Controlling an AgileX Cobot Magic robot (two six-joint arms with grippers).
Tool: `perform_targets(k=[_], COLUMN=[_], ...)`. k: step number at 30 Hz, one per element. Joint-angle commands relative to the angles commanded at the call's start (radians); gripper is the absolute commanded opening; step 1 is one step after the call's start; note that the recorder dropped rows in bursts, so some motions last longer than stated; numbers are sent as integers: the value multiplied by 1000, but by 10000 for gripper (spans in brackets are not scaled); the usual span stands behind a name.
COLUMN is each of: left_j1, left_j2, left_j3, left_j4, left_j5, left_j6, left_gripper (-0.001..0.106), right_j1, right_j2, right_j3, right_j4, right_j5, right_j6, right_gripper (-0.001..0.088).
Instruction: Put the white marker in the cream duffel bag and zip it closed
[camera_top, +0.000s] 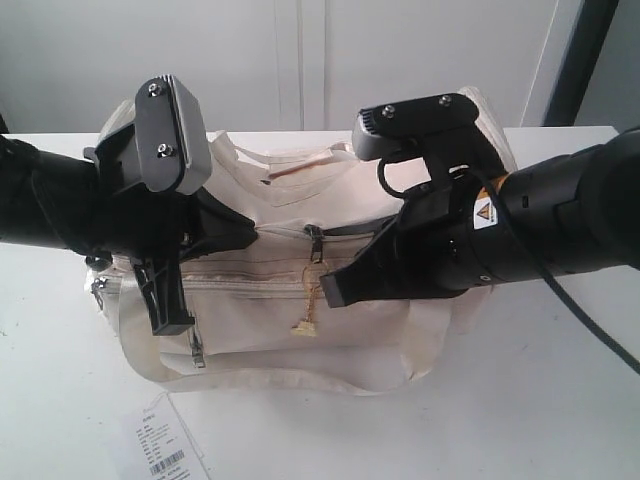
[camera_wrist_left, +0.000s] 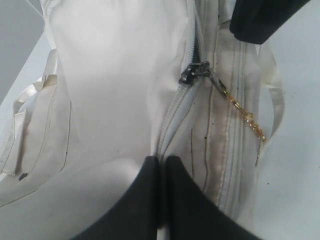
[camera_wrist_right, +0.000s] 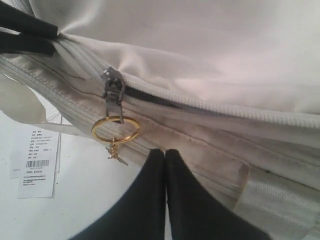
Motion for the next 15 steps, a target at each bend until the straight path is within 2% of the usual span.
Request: perform_targets(k=[2, 4, 6, 8, 9, 15], left_j1=[0, 0, 0, 0, 0, 0], left_j2=[0, 0, 0, 0, 0, 0], left_j3=[0, 0, 0, 0, 0, 0], left_j4=[0, 0, 0, 0, 0, 0], left_j5=[0, 0, 0, 2, 5, 5], left_j6=[0, 0, 0, -5, -7, -7], left_gripper=[0, 0, 0, 0, 0, 0], right_j1=[10, 19, 27, 27, 27, 27], right_j2=[0, 2, 6, 14, 22, 77], right_j3=[0, 0, 0, 2, 2, 2], right_j4=[85, 190, 274, 284, 284, 322], right_j5=[6, 4, -1, -14, -18, -75], right_j6=[-92, -189, -285, -301, -301, -301], right_gripper=[81, 219, 406, 559, 602, 609])
